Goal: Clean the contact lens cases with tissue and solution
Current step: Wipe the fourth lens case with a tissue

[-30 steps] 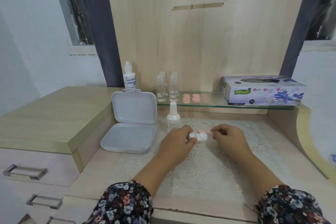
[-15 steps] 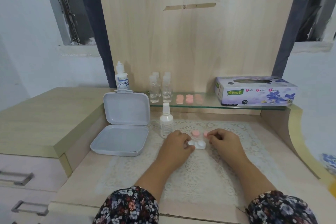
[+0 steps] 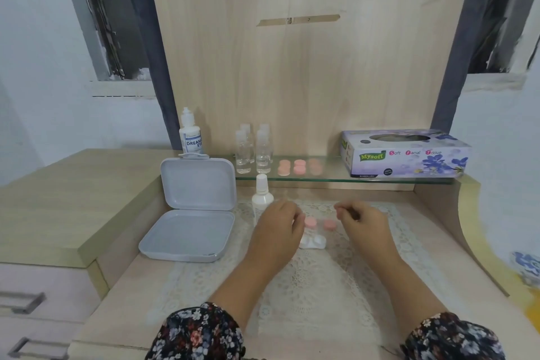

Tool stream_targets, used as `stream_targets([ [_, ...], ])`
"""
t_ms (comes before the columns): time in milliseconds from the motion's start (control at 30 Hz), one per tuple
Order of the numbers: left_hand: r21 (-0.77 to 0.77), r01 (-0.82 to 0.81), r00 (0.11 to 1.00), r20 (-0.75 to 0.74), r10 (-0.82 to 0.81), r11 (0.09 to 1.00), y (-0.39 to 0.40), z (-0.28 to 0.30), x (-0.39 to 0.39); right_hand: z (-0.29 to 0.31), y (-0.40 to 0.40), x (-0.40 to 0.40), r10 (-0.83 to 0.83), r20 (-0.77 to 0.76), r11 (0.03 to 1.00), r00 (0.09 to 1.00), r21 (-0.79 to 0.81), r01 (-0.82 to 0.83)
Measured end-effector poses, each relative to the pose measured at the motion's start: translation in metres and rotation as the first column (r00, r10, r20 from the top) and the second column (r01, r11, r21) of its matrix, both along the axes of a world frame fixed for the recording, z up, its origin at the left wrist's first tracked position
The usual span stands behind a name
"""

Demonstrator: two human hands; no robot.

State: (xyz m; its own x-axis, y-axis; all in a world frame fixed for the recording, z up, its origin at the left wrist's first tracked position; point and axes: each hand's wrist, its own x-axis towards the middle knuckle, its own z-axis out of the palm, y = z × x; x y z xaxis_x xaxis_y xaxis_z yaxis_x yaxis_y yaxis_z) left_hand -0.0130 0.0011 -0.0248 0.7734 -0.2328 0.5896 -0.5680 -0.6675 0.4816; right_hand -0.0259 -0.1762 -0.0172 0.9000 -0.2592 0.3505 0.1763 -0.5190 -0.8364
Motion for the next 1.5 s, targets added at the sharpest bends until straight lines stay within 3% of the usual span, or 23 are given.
stream_targets([
  [267,-0.142,0.078,0.997,0.020,-0.076,0.987,-0.053,0.068,0.032,0.068,-0.019,0.019,-0.101,0.339,0.983,0.935,-0.111,0.147],
  [400,-0.189,0.118,0.993,0.011,-0.118,0.975,-0.087,0.097,0.053,0.092,-0.047,0.049,-0.205,0.450,0.919,0.869,-0.218,0.329],
  [500,-0.099,0.158,0.987,-0.015,-0.160,0.983,-0.107,0.104,0.068,0.103,-0.072,0.076,-0.289,0.333,0.864,0.897,-0.312,0.394],
  [600,-0.042,0.156,0.986,-0.055,-0.158,0.987,-0.119,0.103,0.079,0.118,-0.091,0.099,-0.370,0.025,0.838,0.929,-0.423,0.345],
  [667,-0.057,0.124,0.991,-0.050,-0.127,0.991,-0.123,0.102,0.081,0.128,-0.096,0.107,-0.424,-0.162,0.805,0.891,-0.518,0.288],
  [767,-0.070,0.107,0.993,-0.045,-0.111,0.992,-0.125,0.097,0.082,0.132,-0.099,0.121,-0.460,-0.260,0.758,0.849,-0.614,0.222],
  [967,-0.099,0.102,0.993,-0.047,-0.107,0.990,-0.126,0.093,0.084,0.131,-0.100,0.135,-0.449,-0.287,0.756,0.846,-0.627,0.188],
  [1100,-0.121,0.096,0.993,-0.061,-0.104,0.988,-0.126,0.092,0.086,0.128,-0.101,0.140,-0.494,-0.237,0.736,0.837,-0.626,0.257],
  [1333,-0.126,0.104,0.991,-0.070,-0.113,0.987,-0.125,0.092,0.084,0.119,-0.110,0.143,-0.449,-0.191,0.790,0.873,-0.541,0.288],
  [1500,-0.112,0.104,0.991,-0.078,-0.113,0.988,-0.126,0.094,0.082,0.129,-0.104,0.137,-0.445,-0.281,0.763,0.850,-0.615,0.197],
])
